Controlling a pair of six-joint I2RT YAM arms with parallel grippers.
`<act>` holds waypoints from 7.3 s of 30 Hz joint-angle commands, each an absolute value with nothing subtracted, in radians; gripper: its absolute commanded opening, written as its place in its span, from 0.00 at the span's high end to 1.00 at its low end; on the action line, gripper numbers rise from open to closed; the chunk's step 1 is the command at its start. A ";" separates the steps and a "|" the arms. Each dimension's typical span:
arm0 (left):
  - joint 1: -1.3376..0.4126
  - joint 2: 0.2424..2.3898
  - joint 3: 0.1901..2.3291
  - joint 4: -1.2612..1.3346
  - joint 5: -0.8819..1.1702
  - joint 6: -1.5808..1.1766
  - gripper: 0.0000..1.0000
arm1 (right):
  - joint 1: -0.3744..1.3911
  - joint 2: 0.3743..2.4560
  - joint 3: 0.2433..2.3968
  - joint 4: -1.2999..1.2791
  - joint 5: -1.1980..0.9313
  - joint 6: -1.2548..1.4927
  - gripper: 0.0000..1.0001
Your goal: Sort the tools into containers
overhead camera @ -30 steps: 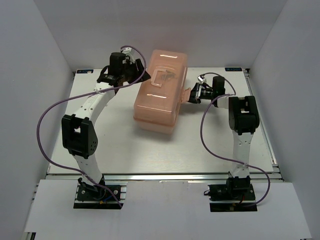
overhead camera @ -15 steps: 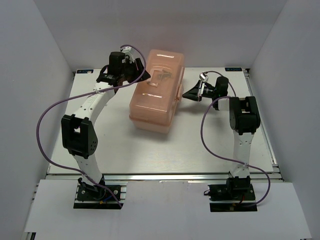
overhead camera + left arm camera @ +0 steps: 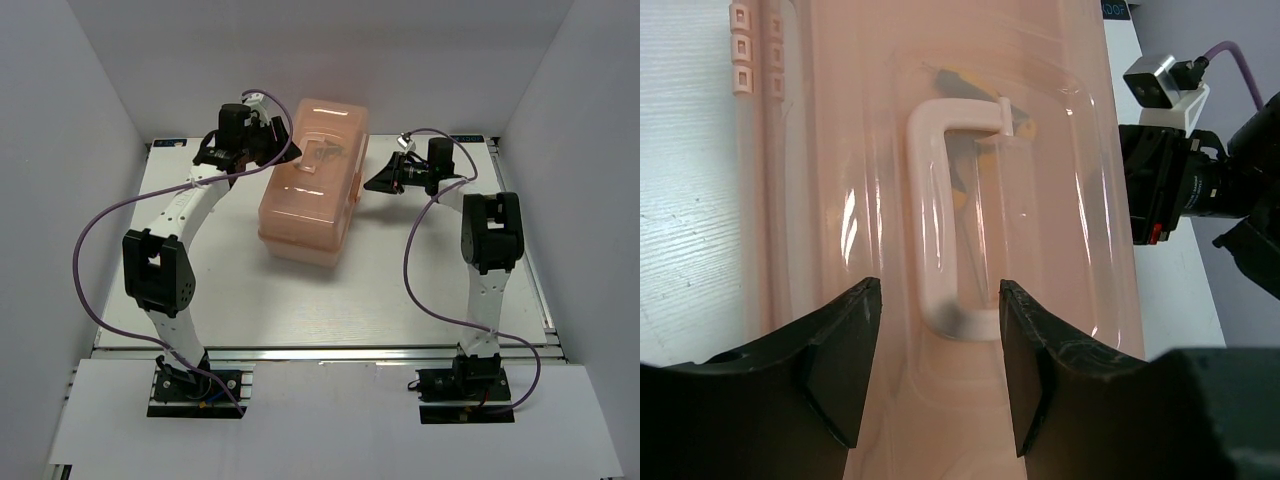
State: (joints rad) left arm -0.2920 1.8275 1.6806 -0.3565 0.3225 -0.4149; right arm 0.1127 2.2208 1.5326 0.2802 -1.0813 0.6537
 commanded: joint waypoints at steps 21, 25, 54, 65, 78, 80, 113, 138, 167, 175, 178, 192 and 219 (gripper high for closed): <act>-0.299 1.798 1.625 -0.393 0.330 -0.385 0.39 | 0.129 2.220 1.537 0.149 -1.029 0.552 0.82; -0.301 1.807 1.618 -0.393 0.334 -0.385 0.39 | 0.140 2.253 1.552 0.163 -1.052 0.555 0.82; -0.305 1.868 1.661 -0.426 0.374 -0.383 0.39 | 0.163 2.327 1.417 1.058 -1.232 1.232 0.84; -0.305 1.862 1.654 -0.423 0.377 -0.379 0.39 | 0.152 2.286 1.420 0.932 -1.224 1.143 0.85; -0.307 1.861 1.643 -0.410 0.382 -0.374 0.39 | 0.155 2.217 1.617 0.161 -1.074 0.556 0.88; -0.305 1.859 1.641 -0.410 0.380 -0.373 0.39 | 0.160 2.215 1.644 0.056 -1.034 0.480 0.88; -0.305 1.858 1.595 -0.356 0.403 -0.370 0.39 | 0.256 2.085 1.819 -0.400 -0.650 0.109 0.96; -0.305 1.839 1.548 -0.322 0.406 -0.373 0.39 | 0.268 2.036 1.829 -0.436 -0.672 0.117 0.98; -0.305 1.819 1.517 -0.318 0.400 -0.367 0.38 | 0.271 2.048 1.810 -0.382 -0.772 0.204 0.79; -0.305 1.807 1.500 -0.321 0.396 -0.360 0.38 | 0.270 2.048 1.801 -0.371 -0.784 0.221 0.78; -0.307 1.802 1.496 -0.319 0.396 -0.360 0.38 | 0.271 2.065 1.799 -0.374 -0.773 0.221 0.79; -0.304 1.802 1.497 -0.333 0.385 -0.354 0.38 | 0.210 2.092 1.586 -0.080 -1.002 0.443 0.82; -0.305 1.865 1.508 -0.334 0.417 -0.360 0.40 | 0.202 2.198 1.663 -0.123 -0.876 0.394 0.90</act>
